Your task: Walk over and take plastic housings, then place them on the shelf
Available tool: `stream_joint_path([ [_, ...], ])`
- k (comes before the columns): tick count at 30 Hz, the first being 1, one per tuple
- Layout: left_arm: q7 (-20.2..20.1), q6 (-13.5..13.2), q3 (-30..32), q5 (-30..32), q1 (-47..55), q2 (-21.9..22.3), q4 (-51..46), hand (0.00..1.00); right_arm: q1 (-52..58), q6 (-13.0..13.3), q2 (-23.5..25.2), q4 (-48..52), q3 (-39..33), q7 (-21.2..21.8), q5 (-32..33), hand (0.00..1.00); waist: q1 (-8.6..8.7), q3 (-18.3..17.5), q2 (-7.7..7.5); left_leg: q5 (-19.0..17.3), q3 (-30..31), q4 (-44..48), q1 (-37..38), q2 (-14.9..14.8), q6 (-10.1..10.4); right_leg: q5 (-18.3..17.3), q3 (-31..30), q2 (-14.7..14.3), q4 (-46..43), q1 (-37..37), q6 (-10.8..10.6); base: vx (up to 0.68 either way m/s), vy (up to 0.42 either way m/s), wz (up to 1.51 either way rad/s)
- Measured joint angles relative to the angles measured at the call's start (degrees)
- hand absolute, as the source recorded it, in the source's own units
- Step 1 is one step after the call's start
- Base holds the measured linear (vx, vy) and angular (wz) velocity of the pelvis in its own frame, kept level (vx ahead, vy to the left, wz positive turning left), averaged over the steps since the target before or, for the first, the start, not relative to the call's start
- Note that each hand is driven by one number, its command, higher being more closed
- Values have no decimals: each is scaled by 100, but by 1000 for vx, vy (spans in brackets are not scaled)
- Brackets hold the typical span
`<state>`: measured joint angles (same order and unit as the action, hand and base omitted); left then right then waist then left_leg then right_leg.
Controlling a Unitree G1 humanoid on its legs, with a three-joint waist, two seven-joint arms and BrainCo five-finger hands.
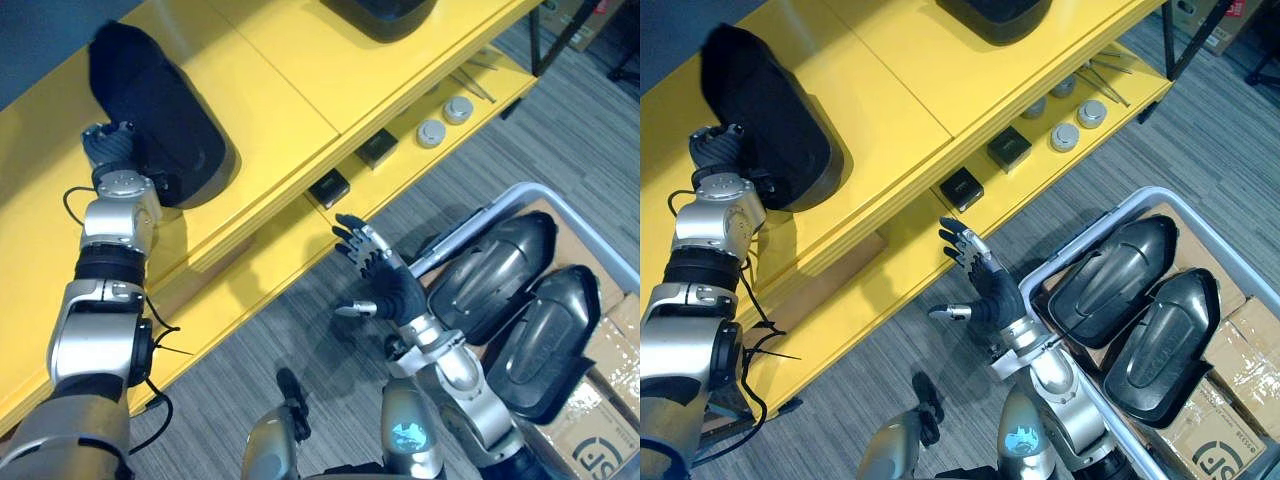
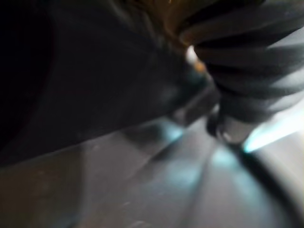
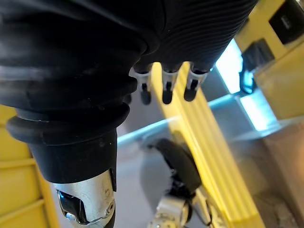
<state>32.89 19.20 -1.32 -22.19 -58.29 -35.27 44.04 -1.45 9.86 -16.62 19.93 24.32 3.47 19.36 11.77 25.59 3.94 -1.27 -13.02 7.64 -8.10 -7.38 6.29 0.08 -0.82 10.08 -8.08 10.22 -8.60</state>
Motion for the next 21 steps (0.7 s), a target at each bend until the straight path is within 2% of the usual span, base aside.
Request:
stream_joint_path([
  [3, 231, -132, -1, -120, 0, 0, 38, 0, 0, 0, 2, -15, -1, -108, -1, 0, -12, 10, -17, 46, 40, -49, 0, 6, 8, -2, 54, 5, -16, 0, 4, -23, -3, 7],
  [5, 391, -350, -2, -362, 0, 2, 61, 0, 10, 9, 3, -25, -3, -112, -9, 0, -10, 11, -19, 80, 51, -99, 10, 11, 11, -2, 67, 5, -17, 0, 4, -11, -3, 5],
  [7, 516, -675, -4, -585, -1, 9, 62, 0, 21, 40, 19, -41, -4, -113, -41, 0, -1, 12, -21, 95, 64, -123, 12, 9, 12, -1, 79, 0, -17, 0, 4, 0, -2, 2],
  [9, 689, -1211, -11, -930, -10, 41, 40, 0, 19, 106, 42, -51, -4, -121, -49, 0, 4, 10, -24, 95, 66, -124, 21, 7, 12, 0, 79, -2, -17, -11, 5, 0, 0, 0],
  [10, 729, -1326, -13, -955, -21, 57, 39, 0, 19, 116, 53, -52, -4, -138, -53, 0, 6, 9, -27, 95, 66, -125, 27, 7, 12, 0, 79, -2, -17, -17, 5, 0, 0, 0],
  [11, 840, -1608, -12, -1048, -39, 113, 0, 0, 20, 133, 80, -54, -4, -198, -59, 0, 6, 6, -33, 95, 64, -131, 51, 7, 12, 1, 77, -2, -17, -35, 5, 0, 0, 0],
  [12, 869, -1980, 0, -1267, -39, 186, -143, 0, 32, 166, 109, -55, -13, -219, -62, 0, 3, 3, -39, 95, 58, -144, 84, 7, 12, 1, 75, -2, -15, -60, 5, 0, 0, 0],
  [13, 869, -2217, 0, -1401, -39, 230, -241, 0, 33, 181, 123, -63, -13, -207, -75, 0, 2, 2, -41, 95, 55, -154, 115, 8, 12, 1, 73, -2, -7, -91, 5, 2, 3, -4],
  [15, 847, -2970, 24, -1570, -39, 374, -756, 0, 48, 343, 185, -97, -14, -68, -223, 0, 2, -28, -94, 95, 19, -222, 297, 10, 12, 1, 70, -4, 52, -246, 5, 2, 5, -8],
  [16, 829, -3120, 42, -1565, -39, 394, -881, 0, 47, 386, 192, -96, -12, -21, -239, 0, 4, -46, -111, 95, 2, -236, 325, 10, 12, 4, 68, -7, 57, -264, 2, 9, 0, -7],
  [18, 658, -3655, 139, -1555, 10, 451, -1813, 0, 41, 593, 263, -96, -31, 142, -407, 0, 18, -132, -187, 149, -5, -423, 531, 18, 37, 5, 86, -20, 109, -415, 1, 2, -1, -3],
  [19, 572, -3740, 144, -1554, 54, 452, -2057, 0, 35, 639, 271, -97, -50, 145, -456, 0, 15, -179, -201, 152, -2, -444, 551, 19, 38, 6, 94, -21, 129, -439, -1, 0, 0, 0],
  [21, 221, -3971, 366, -1493, 670, 589, -3183, 0, -82, 846, 277, -109, -69, 153, -478, 0, -7, -521, -177, 187, 20, -576, 633, 30, 44, 9, 152, -18, 210, -533, -6, 40, -5, 8],
])
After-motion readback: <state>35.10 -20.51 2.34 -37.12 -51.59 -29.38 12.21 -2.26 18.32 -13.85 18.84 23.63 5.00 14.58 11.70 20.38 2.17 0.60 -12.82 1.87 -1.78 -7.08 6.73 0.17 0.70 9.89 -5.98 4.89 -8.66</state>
